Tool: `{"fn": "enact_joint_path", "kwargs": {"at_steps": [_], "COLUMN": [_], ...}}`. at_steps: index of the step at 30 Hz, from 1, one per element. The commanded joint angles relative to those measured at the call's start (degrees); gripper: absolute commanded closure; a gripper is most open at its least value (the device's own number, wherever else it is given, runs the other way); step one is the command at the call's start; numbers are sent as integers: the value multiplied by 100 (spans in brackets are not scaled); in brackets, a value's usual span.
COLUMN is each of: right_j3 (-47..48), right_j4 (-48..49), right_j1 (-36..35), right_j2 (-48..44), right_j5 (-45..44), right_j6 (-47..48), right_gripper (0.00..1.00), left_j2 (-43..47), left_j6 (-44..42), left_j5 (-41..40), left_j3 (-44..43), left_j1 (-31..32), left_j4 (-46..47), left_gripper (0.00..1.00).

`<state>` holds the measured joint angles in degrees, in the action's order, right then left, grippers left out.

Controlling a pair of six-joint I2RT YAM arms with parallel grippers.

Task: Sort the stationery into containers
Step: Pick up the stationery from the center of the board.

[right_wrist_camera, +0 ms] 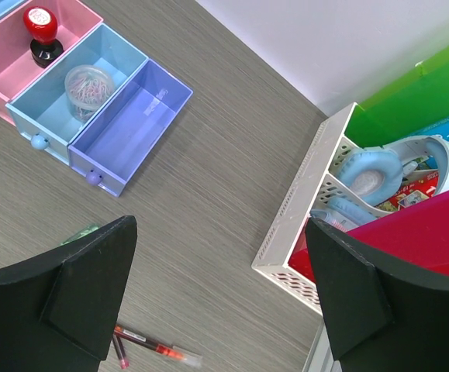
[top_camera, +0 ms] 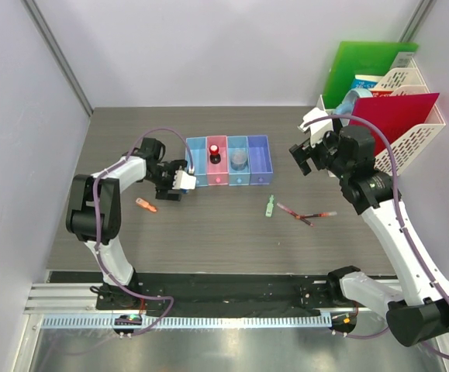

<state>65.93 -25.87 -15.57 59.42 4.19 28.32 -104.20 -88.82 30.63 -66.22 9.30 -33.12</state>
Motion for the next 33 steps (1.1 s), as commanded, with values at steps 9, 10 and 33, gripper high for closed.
{"fn": "enact_joint_path", "kwargs": {"at_steps": [9, 10, 33], "right_j3": [104, 104, 7], "right_j4": [56, 56, 20], "right_j1": [37, 37, 54], "right_j2": [-203, -211, -299], "right_j5": [47, 56, 618], "right_j6": [-177, -186, -511], "right_gripper": [5, 5, 5], "left_j2": [-364, -407, 513], "left_j6": [-364, -373, 162], "left_j5": [338, 329, 258], "left_j3": [-312, -330, -541], "left_j1": [-25, -16, -16], "left_j4": [-589, -633, -2004], "left_gripper": [31, 32, 100]}}
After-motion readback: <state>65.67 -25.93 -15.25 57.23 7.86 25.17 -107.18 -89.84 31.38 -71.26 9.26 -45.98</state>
